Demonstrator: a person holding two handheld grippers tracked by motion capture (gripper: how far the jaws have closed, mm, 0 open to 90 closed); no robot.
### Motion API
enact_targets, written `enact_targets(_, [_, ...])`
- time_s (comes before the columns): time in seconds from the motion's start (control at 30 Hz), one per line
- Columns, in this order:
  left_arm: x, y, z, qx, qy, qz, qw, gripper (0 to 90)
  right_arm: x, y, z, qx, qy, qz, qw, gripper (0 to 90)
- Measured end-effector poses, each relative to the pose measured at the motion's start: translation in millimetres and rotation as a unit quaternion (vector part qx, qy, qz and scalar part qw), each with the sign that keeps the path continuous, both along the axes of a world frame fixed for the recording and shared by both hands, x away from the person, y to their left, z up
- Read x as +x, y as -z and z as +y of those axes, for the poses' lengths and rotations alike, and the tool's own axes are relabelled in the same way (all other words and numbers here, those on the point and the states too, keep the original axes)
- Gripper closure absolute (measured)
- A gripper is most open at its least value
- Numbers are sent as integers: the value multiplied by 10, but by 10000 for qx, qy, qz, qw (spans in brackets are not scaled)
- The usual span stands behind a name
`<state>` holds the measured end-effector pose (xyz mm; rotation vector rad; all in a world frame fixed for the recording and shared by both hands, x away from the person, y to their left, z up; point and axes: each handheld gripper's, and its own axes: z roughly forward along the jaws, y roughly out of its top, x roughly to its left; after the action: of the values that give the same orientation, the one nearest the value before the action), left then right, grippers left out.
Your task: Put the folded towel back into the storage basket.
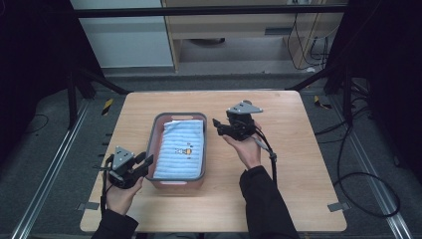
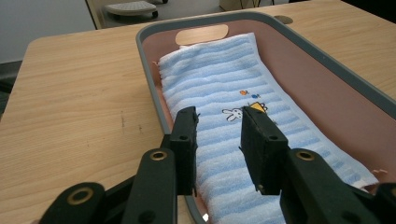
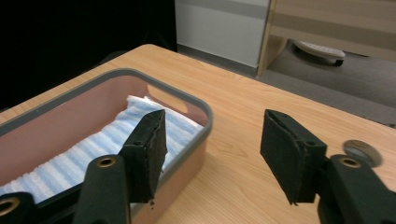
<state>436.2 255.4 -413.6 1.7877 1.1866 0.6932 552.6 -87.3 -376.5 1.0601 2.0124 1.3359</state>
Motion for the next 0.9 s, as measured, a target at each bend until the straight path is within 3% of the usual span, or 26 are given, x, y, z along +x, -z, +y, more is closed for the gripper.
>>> enact_targets(0.13, [7,2,24,-3,-8,-6,10000,632,-79,-58,-196,168,106,-88,9998,365])
enact_targets(0.47, [17,-1,88,-27,25,-137,9999,535,-319,-50,-639,283,320,-126,9990,282])
enact_targets(0.7, [18,23,142,-13,-18,-163,9999,460,-535,51,-930,319,404,-135,9986,235])
enact_targets(0.9, [27,50,162,78,-37,-201,9998,405,-667,229,-1168,309,529,-13,9981,207])
